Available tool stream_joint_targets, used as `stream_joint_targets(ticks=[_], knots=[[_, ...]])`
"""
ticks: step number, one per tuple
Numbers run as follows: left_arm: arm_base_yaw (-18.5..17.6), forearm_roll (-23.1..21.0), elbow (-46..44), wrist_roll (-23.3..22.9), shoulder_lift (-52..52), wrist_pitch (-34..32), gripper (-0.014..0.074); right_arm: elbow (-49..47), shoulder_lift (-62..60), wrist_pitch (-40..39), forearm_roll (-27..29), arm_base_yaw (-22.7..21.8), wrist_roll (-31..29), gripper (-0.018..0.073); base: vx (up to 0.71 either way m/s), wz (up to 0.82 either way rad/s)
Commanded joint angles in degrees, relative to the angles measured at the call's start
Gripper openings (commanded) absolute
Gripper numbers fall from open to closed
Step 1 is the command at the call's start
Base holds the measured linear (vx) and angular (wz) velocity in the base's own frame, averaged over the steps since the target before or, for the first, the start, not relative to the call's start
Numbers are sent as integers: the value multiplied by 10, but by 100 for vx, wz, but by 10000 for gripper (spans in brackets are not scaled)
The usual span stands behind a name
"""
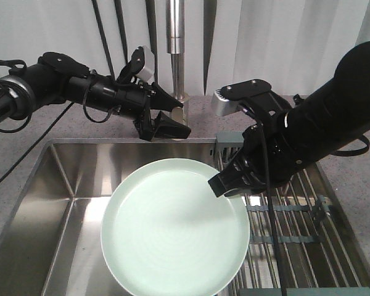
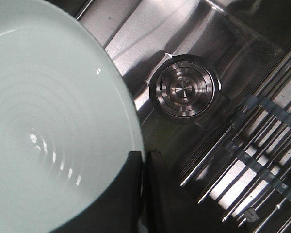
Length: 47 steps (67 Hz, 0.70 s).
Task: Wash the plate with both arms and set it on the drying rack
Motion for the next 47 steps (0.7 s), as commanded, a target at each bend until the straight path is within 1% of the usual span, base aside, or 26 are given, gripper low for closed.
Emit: stream_joint_targets(ticks=[1, 8, 19, 47], knots=[[-3, -19, -17, -28, -41, 48, 592, -15, -22, -18, 14, -2, -6, -1, 0, 0], [-3, -7, -17, -47, -41, 48, 592, -15, -22, -18, 14, -2, -6, -1, 0, 0], [-3, -5, -17, -48, -47, 48, 592, -15, -22, -18, 14, -2, -6, -1, 0, 0], [-6, 10, 3, -82, -57, 48, 592, -15, -22, -18, 14, -2, -6, -1, 0, 0]])
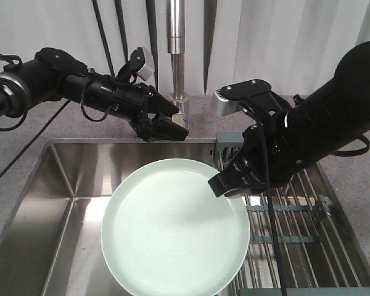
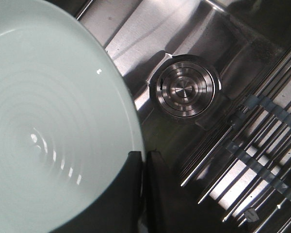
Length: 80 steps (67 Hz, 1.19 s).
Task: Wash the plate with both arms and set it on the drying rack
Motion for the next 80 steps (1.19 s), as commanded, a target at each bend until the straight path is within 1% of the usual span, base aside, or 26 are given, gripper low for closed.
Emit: stream_joint_targets(ticks=[1, 15, 17, 23, 28, 43, 49, 55, 58, 61, 62, 67, 68, 70, 80], knots=[[-6, -25, -5, -17, -41, 42, 592, -15, -22, -18, 14, -2, -6, -1, 0, 0], [-9, -23, -5, -29, -52, 42, 592, -15, -22, -18, 14, -2, -6, -1, 0, 0], [-10, -17, -5, -30, -52, 42, 592, -15, -22, -18, 14, -2, -6, -1, 0, 0], [-14, 4, -5, -54, -58, 42, 592, -15, -22, -18, 14, -2, -6, -1, 0, 0], [-15, 21, -5, -62, -62, 42, 592, -15, -22, -18, 14, -2, -6, -1, 0, 0], [-11, 52, -7, -94, -102, 42, 592, -15, -22, -18, 14, -2, -6, -1, 0, 0], [-9, 66, -7, -124, -124, 40, 592, -15, -22, -18, 14, -2, -6, -1, 0, 0], [-3, 97, -7, -173, -151, 35, 592, -15, -22, -18, 14, -2, -6, -1, 0, 0], [-1, 115, -7, -206, -163, 29, 592, -15, -22, -18, 14, -2, -6, -1, 0, 0], [3, 142, -7, -243, -177, 18, 592, -15, -22, -18, 14, -2, -6, -1, 0, 0], [4, 152, -7, -264, -181, 15, 592, -15, -22, -18, 14, -2, -6, -1, 0, 0], [11, 207, -7, -342, -201, 5, 592, -15, -22, -18, 14, -2, -6, -1, 0, 0], [12, 217, -7, -364, -207, 4, 592, -15, -22, -18, 14, -2, -6, -1, 0, 0], [14, 233, -7, -385, -213, 3, 592, -15, -22, -18, 14, -2, -6, -1, 0, 0], [24, 353, -7, -513, -257, 0, 589, -15, -22, -18, 14, -2, -6, -1, 0, 0]])
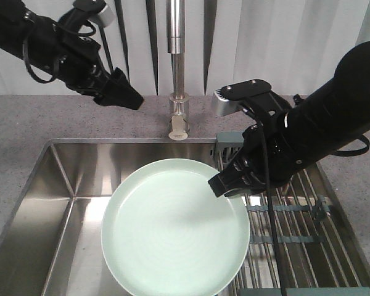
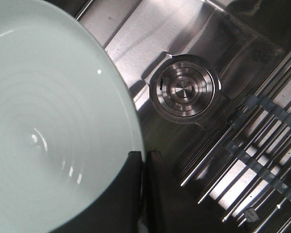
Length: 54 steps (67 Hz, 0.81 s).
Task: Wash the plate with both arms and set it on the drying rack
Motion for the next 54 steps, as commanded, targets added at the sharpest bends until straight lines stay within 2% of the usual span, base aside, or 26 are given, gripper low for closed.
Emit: stream_joint_targets(ticks=[1, 8, 15, 21, 35, 45, 54], knots=[[6, 50, -12, -91, -58, -19, 588, -15, -22, -18, 14, -2, -6, -1, 0, 0], [10, 138, -5, -181, -88, -6, 585, -15, -22, -18, 14, -2, -6, -1, 0, 0], [13, 192, 35, -224, -130, -28, 585, -15, -22, -18, 14, -2, -6, -1, 0, 0], [17, 210, 89, -238, -171, -51, 585, -15, -22, -18, 14, -2, -6, -1, 0, 0], [18, 224, 244, -246, -276, -130, 585, -15, -22, -18, 14, -2, -6, -1, 0, 0], [18, 256, 337, -306, -350, -188, 585, -15, -22, -18, 14, -2, -6, -1, 0, 0], [18, 296, 406, -350, -410, -207, 585, -15, -22, -18, 14, -2, -6, -1, 0, 0]])
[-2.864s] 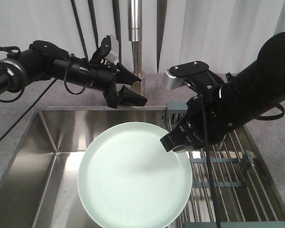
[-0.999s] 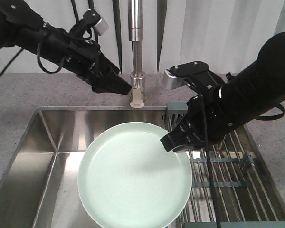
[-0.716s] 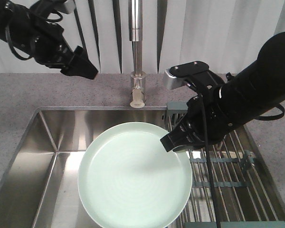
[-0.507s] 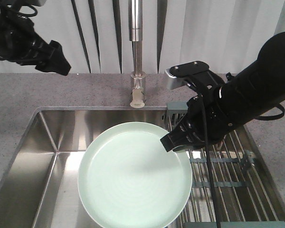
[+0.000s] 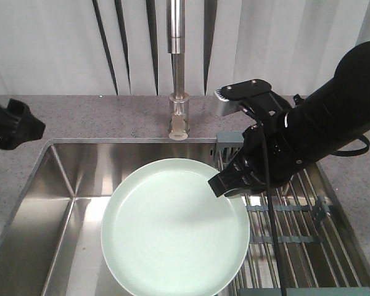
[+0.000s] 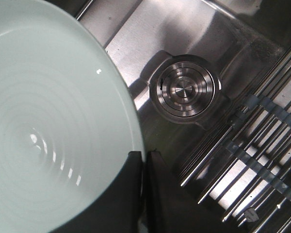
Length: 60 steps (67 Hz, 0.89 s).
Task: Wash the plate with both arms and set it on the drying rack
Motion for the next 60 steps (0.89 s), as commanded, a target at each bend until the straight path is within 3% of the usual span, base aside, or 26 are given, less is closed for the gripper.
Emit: stream_joint_targets(ticks=[1, 35, 60], knots=[[1, 26, 33, -41, -60, -48, 585, -15, -22, -18, 14, -2, -6, -1, 0, 0], [1, 41, 193, -62, -267, -45, 585, -15, -22, -18, 14, -2, -6, -1, 0, 0], [1, 40, 220, -62, -328, -31, 585, -15, -22, -18, 14, -2, -6, -1, 0, 0]])
